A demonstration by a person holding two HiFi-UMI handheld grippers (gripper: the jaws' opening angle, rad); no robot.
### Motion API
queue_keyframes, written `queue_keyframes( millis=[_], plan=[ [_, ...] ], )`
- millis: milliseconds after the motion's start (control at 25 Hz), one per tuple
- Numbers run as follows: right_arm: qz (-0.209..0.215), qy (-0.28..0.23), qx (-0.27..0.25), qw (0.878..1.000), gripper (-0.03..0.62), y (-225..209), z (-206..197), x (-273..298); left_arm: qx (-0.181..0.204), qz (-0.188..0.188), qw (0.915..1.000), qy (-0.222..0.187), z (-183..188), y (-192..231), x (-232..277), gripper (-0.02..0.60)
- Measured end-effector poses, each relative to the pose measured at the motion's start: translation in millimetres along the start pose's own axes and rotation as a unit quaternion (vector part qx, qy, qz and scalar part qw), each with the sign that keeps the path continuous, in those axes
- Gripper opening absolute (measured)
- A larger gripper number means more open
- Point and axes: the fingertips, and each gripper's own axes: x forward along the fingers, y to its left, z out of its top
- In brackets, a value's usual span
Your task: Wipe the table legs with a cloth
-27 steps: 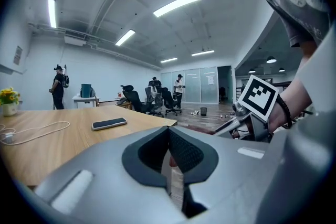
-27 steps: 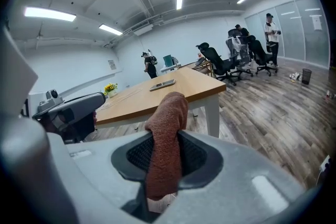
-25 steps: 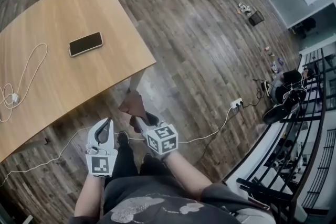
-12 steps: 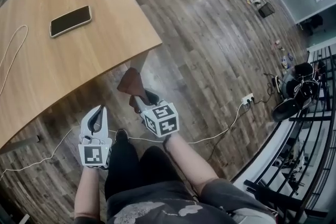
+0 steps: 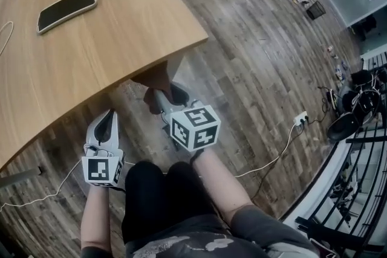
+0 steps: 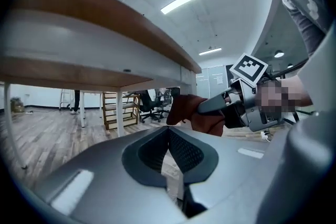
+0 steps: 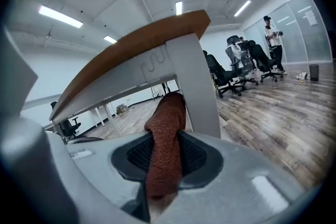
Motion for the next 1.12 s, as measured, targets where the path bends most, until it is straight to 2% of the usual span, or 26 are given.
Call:
queue_keyframes(
  millis=[400, 640, 840, 1120],
  plan=[
    [0.000, -0.005, 0.005, 1.000, 0.091, -43.1, -90.4, 41.5, -0.008, 0.024, 0.9995, -0.020, -88.6, 30.3, 25.0, 0.018],
    [-0.007, 0.035, 0.004, 0.999, 0.091, -76.4, -159.9, 56.0, -0.017, 0.022, 0.9994, -0.018, -150.4, 26.0, 34.2, 0.020],
    [-0.012, 0.061, -0.002, 0.998, 0.091, -98.3, -210.7, 71.5, -0.024, 0.014, 0.9994, -0.019, -183.8, 21.5, 48.2, 0.018],
    [-0.015, 0.106, -0.005, 0.994, 0.091, -120.8, -275.9, 86.2, -0.006, -0.003, 0.9997, -0.022, -227.5, 6.4, 58.1, 0.018]
  ],
)
